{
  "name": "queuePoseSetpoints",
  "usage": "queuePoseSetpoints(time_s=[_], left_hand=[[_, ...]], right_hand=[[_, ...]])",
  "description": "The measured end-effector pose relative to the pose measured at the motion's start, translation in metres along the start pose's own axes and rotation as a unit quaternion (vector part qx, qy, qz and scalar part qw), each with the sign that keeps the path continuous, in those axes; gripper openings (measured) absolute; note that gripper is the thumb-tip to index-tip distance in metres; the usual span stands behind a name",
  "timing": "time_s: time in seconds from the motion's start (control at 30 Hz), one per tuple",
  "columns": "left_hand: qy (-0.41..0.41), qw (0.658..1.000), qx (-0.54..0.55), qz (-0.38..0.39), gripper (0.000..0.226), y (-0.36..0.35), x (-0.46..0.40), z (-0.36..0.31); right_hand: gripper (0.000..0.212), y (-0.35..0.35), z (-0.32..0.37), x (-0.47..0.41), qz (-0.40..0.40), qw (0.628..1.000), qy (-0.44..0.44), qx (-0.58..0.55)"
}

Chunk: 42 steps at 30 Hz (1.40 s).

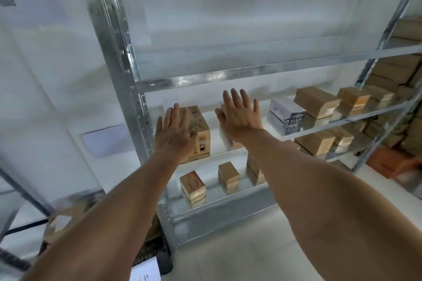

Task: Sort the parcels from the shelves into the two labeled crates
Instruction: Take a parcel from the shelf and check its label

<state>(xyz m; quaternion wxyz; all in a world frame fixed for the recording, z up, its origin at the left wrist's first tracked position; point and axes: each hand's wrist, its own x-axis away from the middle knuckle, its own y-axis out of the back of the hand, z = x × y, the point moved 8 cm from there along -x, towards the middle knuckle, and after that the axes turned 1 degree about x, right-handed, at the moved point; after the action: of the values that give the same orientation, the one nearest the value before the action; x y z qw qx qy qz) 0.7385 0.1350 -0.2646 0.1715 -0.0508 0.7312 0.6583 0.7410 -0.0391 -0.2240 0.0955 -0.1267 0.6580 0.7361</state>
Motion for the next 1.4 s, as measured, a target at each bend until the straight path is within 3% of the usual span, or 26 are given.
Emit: queuePoseSetpoints(time_s=[0.27,0.43,0.6,0.67,0.8,0.97,1.1,1.4], left_hand=[[0.109,0.988,0.086,0.068,0.068,-0.09,-0.06,0.049],[0.217,0.951,0.174,0.133,0.071,-0.16,-0.096,0.086],[0.328,0.878,0.308,0.162,0.075,-0.224,-0.125,0.109],[0.371,0.824,0.401,0.148,0.079,-0.247,-0.131,0.119],[0.393,0.736,0.528,0.156,0.04,-0.25,-0.128,0.108],[0.41,0.672,0.603,0.125,0.028,-0.242,-0.117,0.096],[0.413,0.669,0.612,0.088,0.016,-0.222,-0.091,0.073],[0.396,0.661,0.637,0.015,0.027,-0.168,-0.02,0.0]], right_hand=[[0.063,-0.112,0.004,-0.076,0.091,0.993,0.038,-0.058],[0.06,-0.186,0.015,-0.122,0.174,0.978,0.04,-0.11],[0.062,-0.24,0.018,-0.153,0.237,0.949,-0.028,-0.207],[0.065,-0.254,0.013,-0.158,0.26,0.93,-0.062,-0.253],[0.057,-0.278,0.002,-0.16,0.321,0.862,-0.152,-0.363],[0.039,-0.285,-0.01,-0.158,0.319,0.803,-0.205,-0.461],[0.035,-0.267,-0.022,-0.138,0.313,0.796,-0.186,-0.483],[0.033,-0.216,-0.074,-0.069,0.292,0.783,-0.146,-0.53]])
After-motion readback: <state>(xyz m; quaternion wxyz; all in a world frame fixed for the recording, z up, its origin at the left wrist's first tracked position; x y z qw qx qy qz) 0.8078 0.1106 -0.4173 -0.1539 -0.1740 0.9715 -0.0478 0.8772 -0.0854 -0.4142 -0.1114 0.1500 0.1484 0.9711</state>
